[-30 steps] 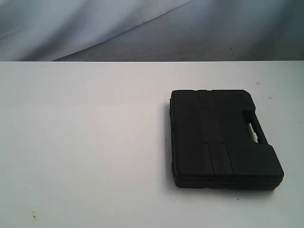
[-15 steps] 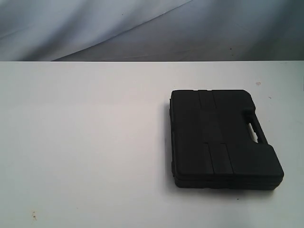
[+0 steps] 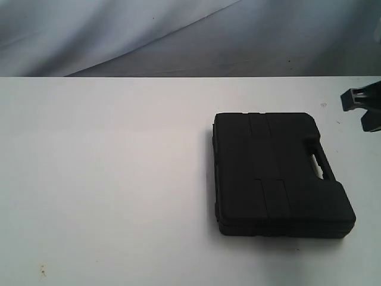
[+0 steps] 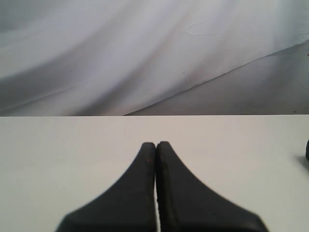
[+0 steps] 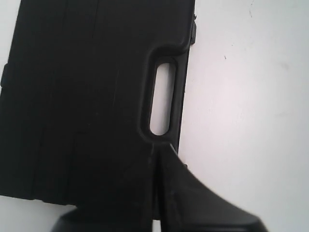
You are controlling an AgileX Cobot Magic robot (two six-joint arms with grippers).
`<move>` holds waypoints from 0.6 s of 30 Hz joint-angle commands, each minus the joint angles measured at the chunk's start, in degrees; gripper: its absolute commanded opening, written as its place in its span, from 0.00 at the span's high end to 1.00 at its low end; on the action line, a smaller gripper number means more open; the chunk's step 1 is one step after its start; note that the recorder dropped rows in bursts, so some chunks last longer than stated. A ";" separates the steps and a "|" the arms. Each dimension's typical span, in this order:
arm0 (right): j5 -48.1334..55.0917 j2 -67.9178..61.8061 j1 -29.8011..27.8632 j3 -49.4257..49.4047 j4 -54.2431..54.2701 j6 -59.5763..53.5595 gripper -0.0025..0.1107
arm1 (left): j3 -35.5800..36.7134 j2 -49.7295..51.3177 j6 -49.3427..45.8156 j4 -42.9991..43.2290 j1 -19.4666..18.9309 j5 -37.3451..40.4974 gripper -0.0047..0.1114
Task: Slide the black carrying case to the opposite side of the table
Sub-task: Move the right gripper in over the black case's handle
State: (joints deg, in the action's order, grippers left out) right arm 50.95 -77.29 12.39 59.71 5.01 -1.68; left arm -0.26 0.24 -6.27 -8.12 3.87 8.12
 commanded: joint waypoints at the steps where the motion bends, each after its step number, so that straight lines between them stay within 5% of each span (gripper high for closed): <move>1: 2.28 -5.25 -0.40 3.71 0.11 -1.36 0.98 | 0.26 -0.24 0.03 -0.01 0.14 -0.53 0.96; 18: 1.04 -22.62 -0.40 9.70 0.21 -5.53 0.98 | 0.26 -0.24 0.03 -0.01 0.14 -0.53 0.96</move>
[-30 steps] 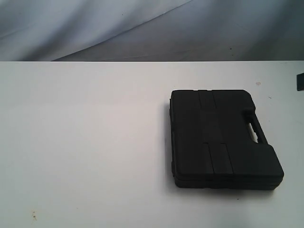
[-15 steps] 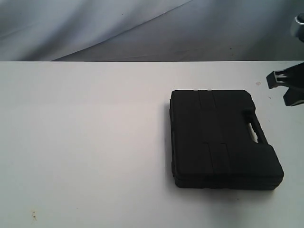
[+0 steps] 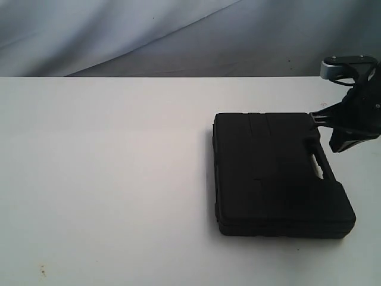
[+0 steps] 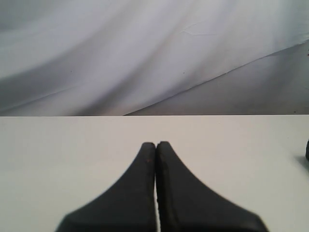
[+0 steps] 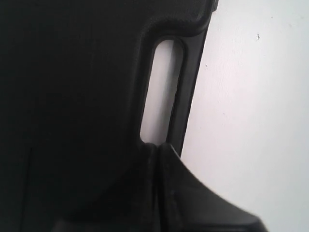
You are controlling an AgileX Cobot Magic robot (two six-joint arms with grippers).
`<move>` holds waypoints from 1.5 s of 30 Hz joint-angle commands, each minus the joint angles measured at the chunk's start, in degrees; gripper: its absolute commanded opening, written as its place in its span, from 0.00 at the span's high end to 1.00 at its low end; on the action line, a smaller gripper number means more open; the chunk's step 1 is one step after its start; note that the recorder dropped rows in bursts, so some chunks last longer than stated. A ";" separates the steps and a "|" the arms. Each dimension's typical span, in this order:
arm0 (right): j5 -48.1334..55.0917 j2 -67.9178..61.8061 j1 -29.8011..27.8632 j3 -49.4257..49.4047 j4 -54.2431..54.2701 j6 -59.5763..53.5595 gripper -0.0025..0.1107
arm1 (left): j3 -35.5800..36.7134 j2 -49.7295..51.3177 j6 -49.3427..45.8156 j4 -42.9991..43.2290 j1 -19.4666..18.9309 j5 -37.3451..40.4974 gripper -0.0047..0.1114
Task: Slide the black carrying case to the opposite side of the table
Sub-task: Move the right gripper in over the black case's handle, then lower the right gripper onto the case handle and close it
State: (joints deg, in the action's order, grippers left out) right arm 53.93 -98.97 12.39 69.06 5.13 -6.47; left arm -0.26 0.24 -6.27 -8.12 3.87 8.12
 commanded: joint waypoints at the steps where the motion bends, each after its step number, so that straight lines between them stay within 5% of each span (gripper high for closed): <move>1: -2.55 -1.11 -0.40 0.35 0.09 -0.87 0.97 | 0.26 -0.24 0.03 -0.01 0.14 -0.53 0.96; 6: -3.47 -1.61 -0.40 0.35 0.09 -0.90 0.74 | 0.26 -0.24 0.03 -0.01 0.14 -0.53 0.96; 10: -3.96 -1.61 -0.40 0.35 -0.60 -0.30 0.67 | 0.26 -0.24 0.03 -0.01 0.14 -0.53 0.96; 45: -8.67 -10.57 -0.50 0.35 -2.94 0.86 0.67 | 0.26 -0.24 0.03 -0.01 0.14 -0.53 0.96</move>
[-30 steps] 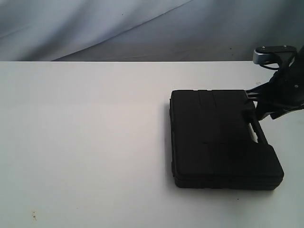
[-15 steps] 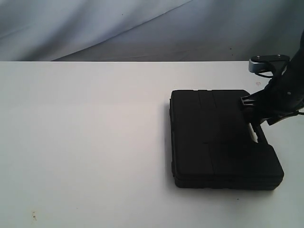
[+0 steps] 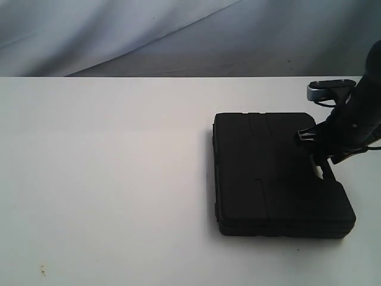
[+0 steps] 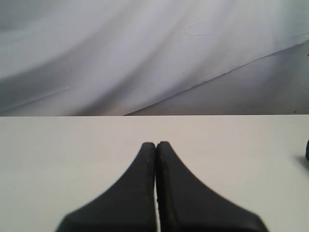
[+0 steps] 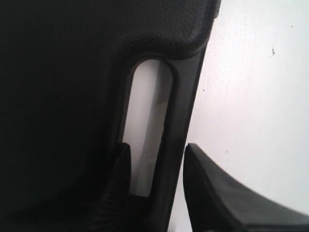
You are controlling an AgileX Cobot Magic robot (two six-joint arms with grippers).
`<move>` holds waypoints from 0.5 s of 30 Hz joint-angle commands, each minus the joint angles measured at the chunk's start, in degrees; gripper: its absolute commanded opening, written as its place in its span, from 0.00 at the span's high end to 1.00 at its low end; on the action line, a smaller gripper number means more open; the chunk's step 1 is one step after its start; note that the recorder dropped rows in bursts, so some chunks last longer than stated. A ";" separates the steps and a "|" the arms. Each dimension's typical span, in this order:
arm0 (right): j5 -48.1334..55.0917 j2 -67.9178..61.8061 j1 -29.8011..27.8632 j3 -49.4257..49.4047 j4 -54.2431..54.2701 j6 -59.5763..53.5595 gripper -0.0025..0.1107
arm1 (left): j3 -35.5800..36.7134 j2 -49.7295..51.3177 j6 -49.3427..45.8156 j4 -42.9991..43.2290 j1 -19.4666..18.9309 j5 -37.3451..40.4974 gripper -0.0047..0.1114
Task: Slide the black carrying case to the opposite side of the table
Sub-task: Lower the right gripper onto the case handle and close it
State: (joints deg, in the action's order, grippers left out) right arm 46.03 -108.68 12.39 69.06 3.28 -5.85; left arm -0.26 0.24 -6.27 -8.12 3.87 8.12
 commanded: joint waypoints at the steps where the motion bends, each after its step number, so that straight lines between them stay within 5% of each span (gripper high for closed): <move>1: -1.24 -1.57 -0.50 0.35 -1.32 0.24 0.67 | 0.26 -0.24 0.03 -0.01 0.14 -0.53 0.96; 15: -3.37 -4.53 -0.50 0.35 -1.70 2.07 0.71 | 0.26 -0.24 0.03 -0.01 0.14 -0.53 0.96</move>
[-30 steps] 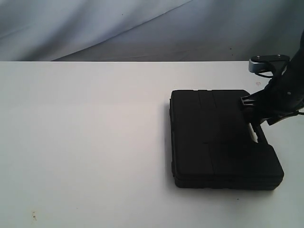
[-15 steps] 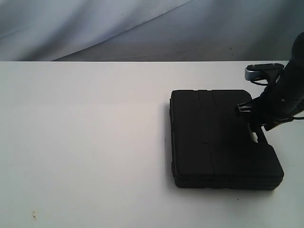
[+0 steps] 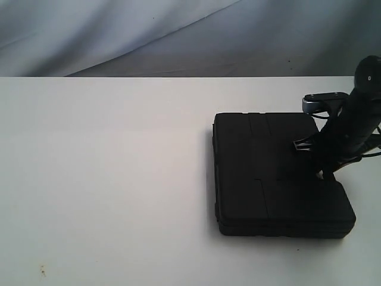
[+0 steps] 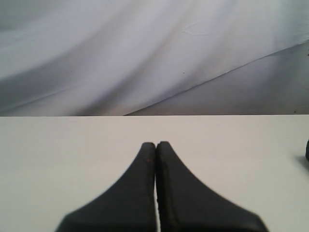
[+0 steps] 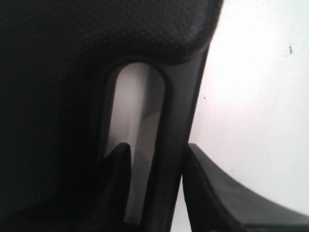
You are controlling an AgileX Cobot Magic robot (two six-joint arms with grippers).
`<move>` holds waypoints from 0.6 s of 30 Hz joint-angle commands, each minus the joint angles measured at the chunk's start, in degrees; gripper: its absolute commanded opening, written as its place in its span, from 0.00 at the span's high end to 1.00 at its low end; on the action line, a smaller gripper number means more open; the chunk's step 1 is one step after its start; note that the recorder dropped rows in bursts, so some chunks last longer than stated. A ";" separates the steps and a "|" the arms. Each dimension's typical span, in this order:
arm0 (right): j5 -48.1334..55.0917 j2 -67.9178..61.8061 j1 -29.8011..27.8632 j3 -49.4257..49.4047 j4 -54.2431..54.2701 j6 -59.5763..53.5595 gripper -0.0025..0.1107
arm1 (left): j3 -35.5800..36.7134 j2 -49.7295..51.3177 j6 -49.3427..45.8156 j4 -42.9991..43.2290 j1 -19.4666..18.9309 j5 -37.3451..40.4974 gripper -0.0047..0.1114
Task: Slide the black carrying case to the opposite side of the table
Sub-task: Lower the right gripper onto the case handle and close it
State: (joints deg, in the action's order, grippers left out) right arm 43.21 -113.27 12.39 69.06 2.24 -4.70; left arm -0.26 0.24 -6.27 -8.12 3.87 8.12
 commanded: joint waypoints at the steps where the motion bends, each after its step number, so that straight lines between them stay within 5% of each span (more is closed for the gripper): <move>1: -0.54 0.07 -0.50 0.35 -0.67 1.36 0.74 | 0.26 -0.24 0.03 -0.01 0.14 -0.53 0.96; 6: -0.41 0.07 -0.50 0.35 -0.67 2.17 0.98 | 0.26 -0.24 0.03 -0.01 0.14 -0.53 0.96; 18: 0.58 0.07 -0.38 0.35 2.07 3.93 0.98 | 0.26 -0.24 0.03 -0.01 0.14 -0.53 0.96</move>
State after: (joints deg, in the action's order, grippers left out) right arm 43.09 -113.27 12.02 69.06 2.79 -0.67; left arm -0.26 0.24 -6.27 -8.12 3.87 8.12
